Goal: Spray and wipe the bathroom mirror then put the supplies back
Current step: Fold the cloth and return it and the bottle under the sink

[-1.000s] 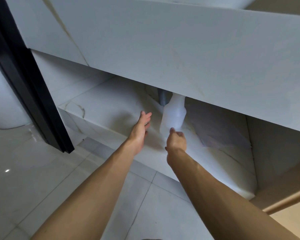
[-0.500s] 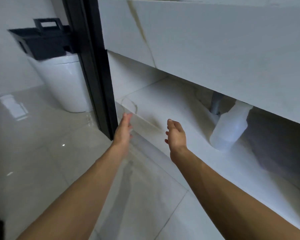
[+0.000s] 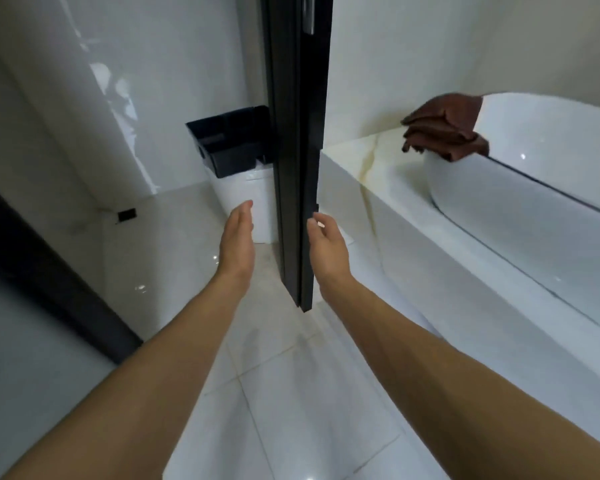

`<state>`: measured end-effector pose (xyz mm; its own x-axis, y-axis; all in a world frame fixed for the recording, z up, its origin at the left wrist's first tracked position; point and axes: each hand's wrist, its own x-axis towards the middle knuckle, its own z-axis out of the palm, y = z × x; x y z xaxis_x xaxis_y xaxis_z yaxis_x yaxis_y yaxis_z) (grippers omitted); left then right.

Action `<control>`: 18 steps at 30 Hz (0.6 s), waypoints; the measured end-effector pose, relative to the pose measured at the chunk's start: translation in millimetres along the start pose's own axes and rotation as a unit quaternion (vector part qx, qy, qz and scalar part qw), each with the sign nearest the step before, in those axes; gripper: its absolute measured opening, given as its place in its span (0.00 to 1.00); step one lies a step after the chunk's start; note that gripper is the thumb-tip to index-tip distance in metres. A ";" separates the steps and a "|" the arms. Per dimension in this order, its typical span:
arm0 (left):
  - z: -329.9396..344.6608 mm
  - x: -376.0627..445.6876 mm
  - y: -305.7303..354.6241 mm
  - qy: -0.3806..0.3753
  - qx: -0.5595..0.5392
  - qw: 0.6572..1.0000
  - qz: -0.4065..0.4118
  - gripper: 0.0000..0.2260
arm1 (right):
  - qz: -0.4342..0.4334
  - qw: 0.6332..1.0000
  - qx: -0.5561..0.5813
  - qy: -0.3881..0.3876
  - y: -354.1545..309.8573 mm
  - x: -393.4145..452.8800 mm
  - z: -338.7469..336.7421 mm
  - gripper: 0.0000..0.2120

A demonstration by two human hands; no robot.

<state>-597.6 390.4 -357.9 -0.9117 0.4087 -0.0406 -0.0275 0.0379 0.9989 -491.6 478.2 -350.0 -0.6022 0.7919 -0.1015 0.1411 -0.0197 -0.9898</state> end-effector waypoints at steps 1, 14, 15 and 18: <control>1.9 1.7 35.9 0.004 0.000 1.000 0.008 0.20 | -0.009 1.000 0.003 -0.006 -34.4 -0.3 -2.7 0.18; 121.4 -16.9 408.5 -0.112 0.048 0.976 0.178 0.21 | -0.070 0.992 -0.025 0.100 -357.9 15.6 -162.6 0.14; 133.9 -21.3 417.1 -0.132 0.066 0.970 0.194 0.21 | -0.059 0.991 -0.030 0.117 -360.2 16.3 -182.8 0.13; 170.5 -28.8 421.7 -0.194 0.142 0.945 0.223 0.21 | -0.008 0.987 -0.037 0.158 -348.1 18.8 -239.7 0.12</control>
<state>-513.1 550.1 60.5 -0.5865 0.7427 0.3231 0.4858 0.0034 0.8741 -363.6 646.3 16.5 -0.3315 0.9427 -0.0384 0.1983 0.0299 -0.9797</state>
